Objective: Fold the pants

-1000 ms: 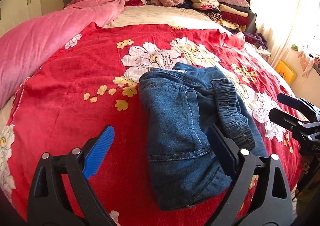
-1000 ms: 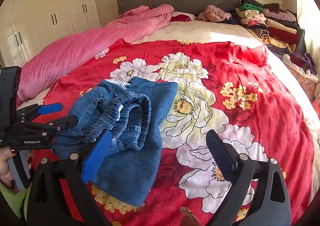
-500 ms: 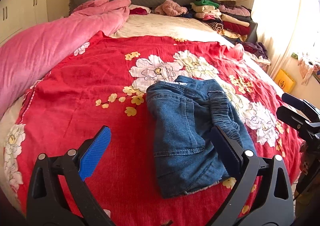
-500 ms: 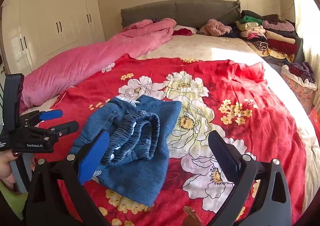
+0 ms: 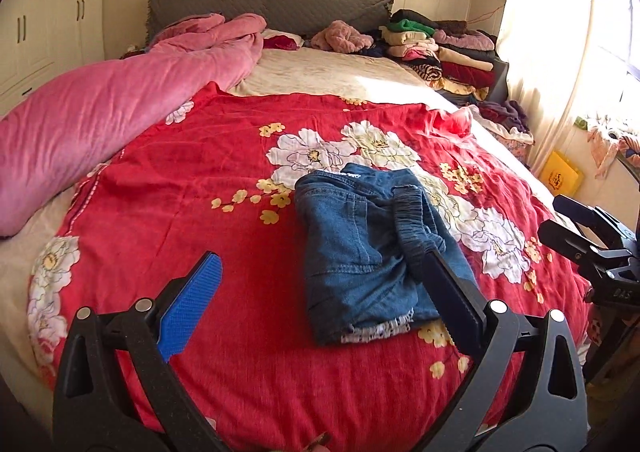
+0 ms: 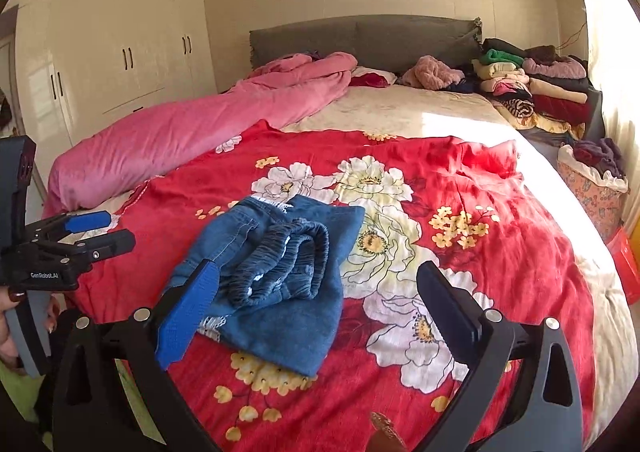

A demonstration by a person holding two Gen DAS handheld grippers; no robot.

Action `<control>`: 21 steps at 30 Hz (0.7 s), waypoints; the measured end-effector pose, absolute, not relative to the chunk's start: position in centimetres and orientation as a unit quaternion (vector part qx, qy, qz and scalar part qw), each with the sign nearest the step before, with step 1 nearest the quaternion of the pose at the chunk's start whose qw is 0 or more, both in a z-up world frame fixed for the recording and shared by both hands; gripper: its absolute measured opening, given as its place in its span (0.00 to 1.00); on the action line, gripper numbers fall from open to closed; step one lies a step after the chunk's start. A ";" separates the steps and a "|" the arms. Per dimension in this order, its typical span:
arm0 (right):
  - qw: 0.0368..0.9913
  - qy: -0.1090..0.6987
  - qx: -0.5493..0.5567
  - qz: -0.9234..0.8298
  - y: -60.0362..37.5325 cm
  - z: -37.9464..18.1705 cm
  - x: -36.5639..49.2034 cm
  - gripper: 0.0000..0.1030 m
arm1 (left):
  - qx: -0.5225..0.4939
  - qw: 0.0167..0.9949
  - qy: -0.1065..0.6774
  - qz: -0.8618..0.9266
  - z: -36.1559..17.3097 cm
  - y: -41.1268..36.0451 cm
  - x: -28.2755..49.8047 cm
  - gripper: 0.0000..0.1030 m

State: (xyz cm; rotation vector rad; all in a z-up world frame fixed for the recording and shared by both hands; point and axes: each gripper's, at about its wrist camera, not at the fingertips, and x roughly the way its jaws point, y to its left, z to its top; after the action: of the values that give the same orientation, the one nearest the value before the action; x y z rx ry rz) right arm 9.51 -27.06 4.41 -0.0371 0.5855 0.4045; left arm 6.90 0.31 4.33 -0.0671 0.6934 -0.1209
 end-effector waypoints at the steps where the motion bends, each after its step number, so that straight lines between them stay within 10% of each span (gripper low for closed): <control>1: 0.937 0.286 -0.018 0.198 -27.1 4.4 9.2 0.96 | -0.032 0.938 0.340 -0.058 4.3 0.3 6.5 0.91; 21: 0.932 0.314 -0.024 0.181 -28.8 2.1 4.8 0.96 | -0.034 0.933 0.355 -0.056 1.9 -0.3 2.5 0.91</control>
State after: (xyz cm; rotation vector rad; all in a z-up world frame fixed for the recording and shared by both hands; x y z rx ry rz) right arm 4.80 -28.82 2.06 -0.0493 0.6436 0.3704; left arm 2.47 -0.32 1.89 -0.0693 0.7258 -0.1147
